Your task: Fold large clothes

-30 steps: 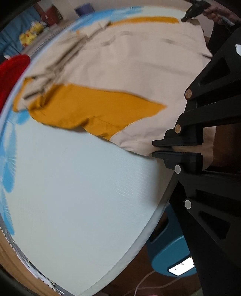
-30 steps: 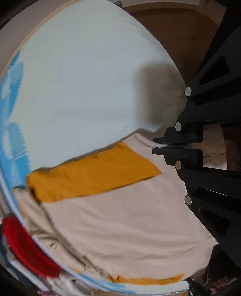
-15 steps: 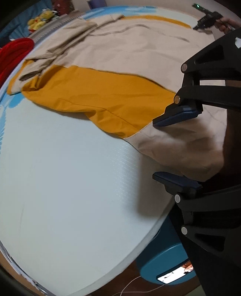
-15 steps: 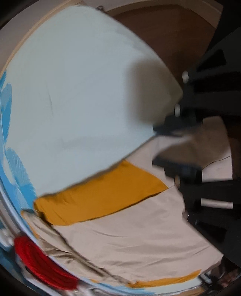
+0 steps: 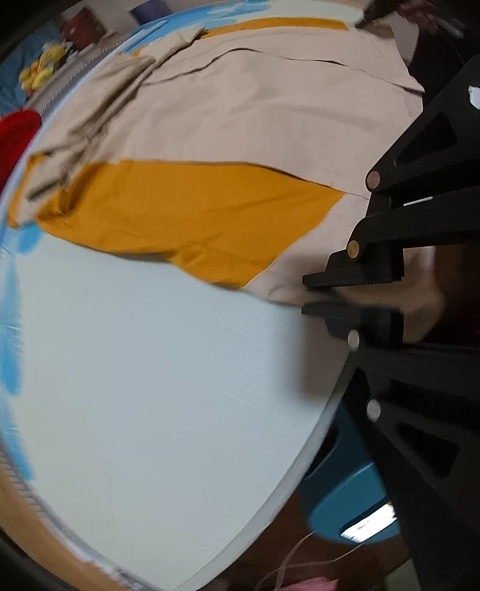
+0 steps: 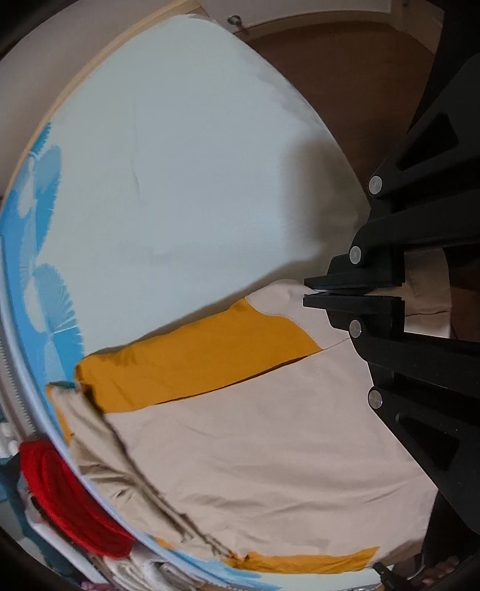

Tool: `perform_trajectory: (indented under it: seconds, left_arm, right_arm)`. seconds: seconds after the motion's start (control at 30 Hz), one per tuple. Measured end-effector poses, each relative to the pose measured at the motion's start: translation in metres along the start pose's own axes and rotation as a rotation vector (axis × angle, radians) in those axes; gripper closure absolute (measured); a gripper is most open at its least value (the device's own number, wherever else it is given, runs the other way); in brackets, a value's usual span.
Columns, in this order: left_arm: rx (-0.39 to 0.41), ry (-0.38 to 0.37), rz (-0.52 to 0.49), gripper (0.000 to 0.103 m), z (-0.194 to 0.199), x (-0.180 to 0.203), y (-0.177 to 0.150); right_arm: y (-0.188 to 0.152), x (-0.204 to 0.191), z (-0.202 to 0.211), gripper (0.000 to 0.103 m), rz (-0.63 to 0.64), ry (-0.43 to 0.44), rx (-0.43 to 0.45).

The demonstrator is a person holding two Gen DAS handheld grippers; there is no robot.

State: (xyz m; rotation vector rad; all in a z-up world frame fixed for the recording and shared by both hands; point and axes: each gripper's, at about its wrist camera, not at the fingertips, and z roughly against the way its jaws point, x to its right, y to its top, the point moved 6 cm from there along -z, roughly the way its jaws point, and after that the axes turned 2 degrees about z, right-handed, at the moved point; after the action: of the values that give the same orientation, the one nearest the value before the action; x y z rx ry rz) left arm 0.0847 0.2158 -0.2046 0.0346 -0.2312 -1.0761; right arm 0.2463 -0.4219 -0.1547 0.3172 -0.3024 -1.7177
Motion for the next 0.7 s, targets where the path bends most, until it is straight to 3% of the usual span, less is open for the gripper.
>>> perform_trajectory:
  seconds: [0.17, 0.27, 0.37, 0.4, 0.47, 0.7]
  left_arm:
    - [-0.024, -0.014, 0.059, 0.084, -0.005, -0.005, -0.001]
    - [-0.014, 0.01, 0.027, 0.084, -0.007, -0.001, -0.002]
    - [-0.007, 0.039, -0.014, 0.084, -0.007, 0.006, -0.004]
    - [-0.004, 0.048, -0.025, 0.084, -0.007, 0.007, -0.005]
    - [-0.001, 0.061, -0.036, 0.085, -0.005, 0.005, -0.007]
    - [0.006, 0.098, -0.077, 0.095, -0.004, 0.015, -0.008]
  right_arm:
    - [0.005, 0.0, -0.022, 0.084, -0.024, -0.03, -0.061]
    - [0.007, -0.003, -0.026, 0.075, 0.001, -0.04, -0.061]
    - [0.005, -0.009, -0.025, 0.074, 0.051, -0.061, -0.055]
    - [0.004, -0.012, -0.025, 0.074, 0.063, -0.06, -0.054]
    - [0.005, -0.02, -0.024, 0.098, 0.078, -0.04, -0.046]
    - [0.007, -0.026, -0.013, 0.099, 0.059, -0.021, -0.02]
